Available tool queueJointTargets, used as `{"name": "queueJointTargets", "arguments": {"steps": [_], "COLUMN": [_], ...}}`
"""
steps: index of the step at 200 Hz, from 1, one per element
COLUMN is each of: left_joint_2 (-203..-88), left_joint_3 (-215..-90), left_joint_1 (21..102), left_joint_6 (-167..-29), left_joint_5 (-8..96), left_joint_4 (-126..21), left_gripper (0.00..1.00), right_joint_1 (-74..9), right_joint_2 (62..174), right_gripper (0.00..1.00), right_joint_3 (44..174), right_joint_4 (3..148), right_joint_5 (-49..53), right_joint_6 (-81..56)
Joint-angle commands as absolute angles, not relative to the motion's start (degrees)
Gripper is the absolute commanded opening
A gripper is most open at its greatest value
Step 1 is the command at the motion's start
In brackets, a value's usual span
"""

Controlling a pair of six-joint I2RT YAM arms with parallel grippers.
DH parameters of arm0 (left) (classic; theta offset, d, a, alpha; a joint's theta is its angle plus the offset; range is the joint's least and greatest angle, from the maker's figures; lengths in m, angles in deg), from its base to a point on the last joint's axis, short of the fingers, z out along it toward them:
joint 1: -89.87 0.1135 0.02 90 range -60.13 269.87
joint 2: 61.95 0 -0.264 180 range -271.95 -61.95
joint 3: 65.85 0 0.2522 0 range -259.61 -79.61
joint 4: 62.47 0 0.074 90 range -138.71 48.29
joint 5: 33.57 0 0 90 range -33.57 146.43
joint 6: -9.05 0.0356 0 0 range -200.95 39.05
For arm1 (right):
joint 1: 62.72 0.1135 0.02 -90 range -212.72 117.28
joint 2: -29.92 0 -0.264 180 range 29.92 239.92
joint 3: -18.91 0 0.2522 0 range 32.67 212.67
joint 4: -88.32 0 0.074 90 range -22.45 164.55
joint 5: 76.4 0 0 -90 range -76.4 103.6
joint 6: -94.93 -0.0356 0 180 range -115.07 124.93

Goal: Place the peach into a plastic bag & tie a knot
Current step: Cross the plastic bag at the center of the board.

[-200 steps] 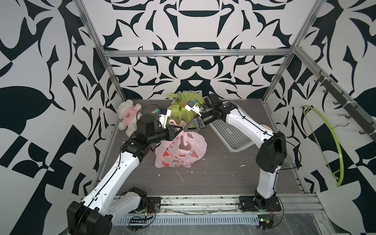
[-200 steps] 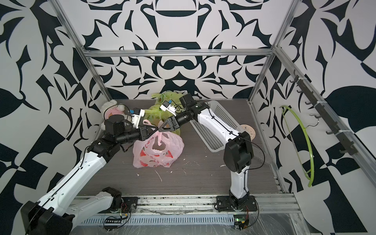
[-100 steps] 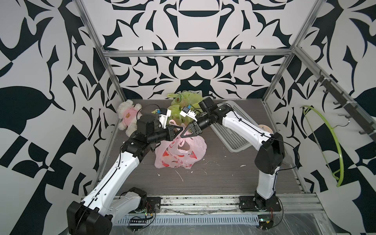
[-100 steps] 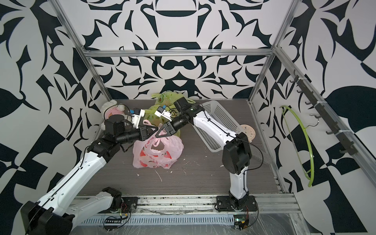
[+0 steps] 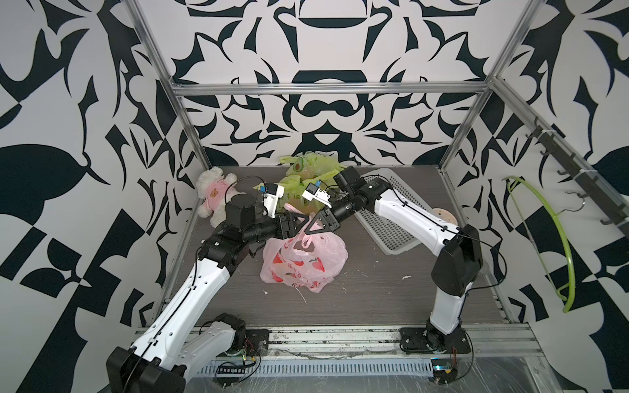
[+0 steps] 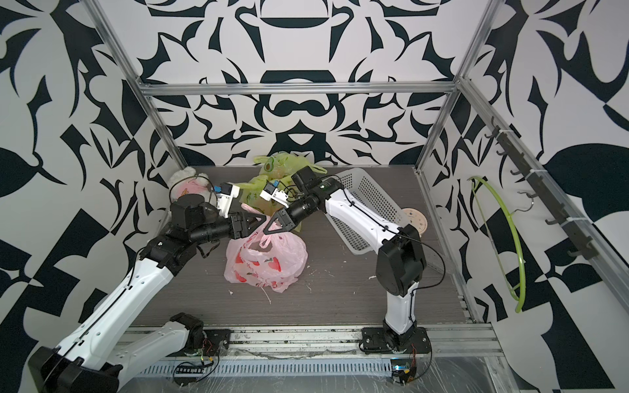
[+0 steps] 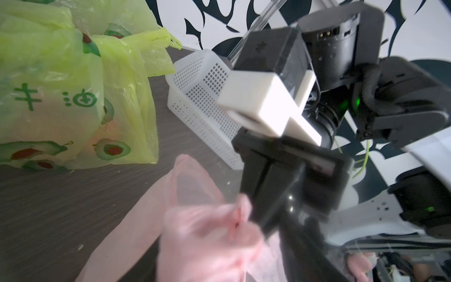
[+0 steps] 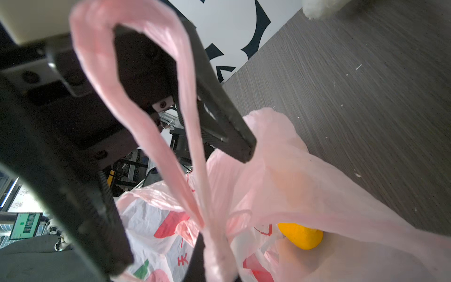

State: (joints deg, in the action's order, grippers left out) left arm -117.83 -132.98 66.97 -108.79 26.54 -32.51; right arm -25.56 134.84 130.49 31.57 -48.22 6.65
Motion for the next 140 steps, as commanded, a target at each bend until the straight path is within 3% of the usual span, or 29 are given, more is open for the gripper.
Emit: {"name": "queueJointTargets", "arguments": {"steps": [1,34,83,140], "left_joint_2": [-115.88,-116.26,-118.97,-119.82], "left_joint_3": [-131.99,-130.06,-124.11,-118.87], "left_joint_1": [66.87,62.85,55.62,51.37], "left_joint_6": [-107.40,-106.89,-110.29,-113.77], "left_joint_5": [25.35,31.83,53.69,65.12], "left_joint_4": [-30.01,-28.51,-30.31,-37.75], "left_gripper": [0.70,0.77,0.78,0.78], "right_joint_1": [-27.11,-27.56,-28.69,-30.14], "right_joint_2": [130.09,129.10,128.01,128.10], "right_gripper": [0.04,0.02,0.00,0.00], "right_joint_3": [130.58,129.95,125.25,123.11], "right_joint_4": [35.83,43.40,55.06,58.38], "right_joint_5": [-50.11,-51.25,-51.57,-52.99], "right_joint_6": [4.60,-1.76,-10.19,-13.24]}}
